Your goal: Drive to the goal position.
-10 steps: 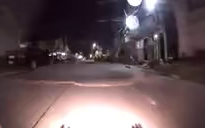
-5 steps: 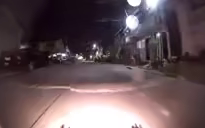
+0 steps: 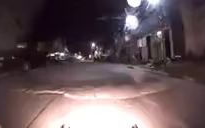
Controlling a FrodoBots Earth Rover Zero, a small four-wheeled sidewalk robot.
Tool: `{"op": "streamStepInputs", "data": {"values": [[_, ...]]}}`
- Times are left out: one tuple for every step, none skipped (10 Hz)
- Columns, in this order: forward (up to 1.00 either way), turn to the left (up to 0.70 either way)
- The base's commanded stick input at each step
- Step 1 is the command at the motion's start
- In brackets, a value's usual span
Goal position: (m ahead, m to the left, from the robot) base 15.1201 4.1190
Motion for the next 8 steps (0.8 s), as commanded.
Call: {"op": "streamStepInputs", "data": {"values": [[0.70, 0.00], [0.70, 0.00], [0.70, 0.00], [0.70, 0.00], [0.70, 0.00], [0.70, 0.00], [0.70, 0.00], [0.70, 0.00]]}}
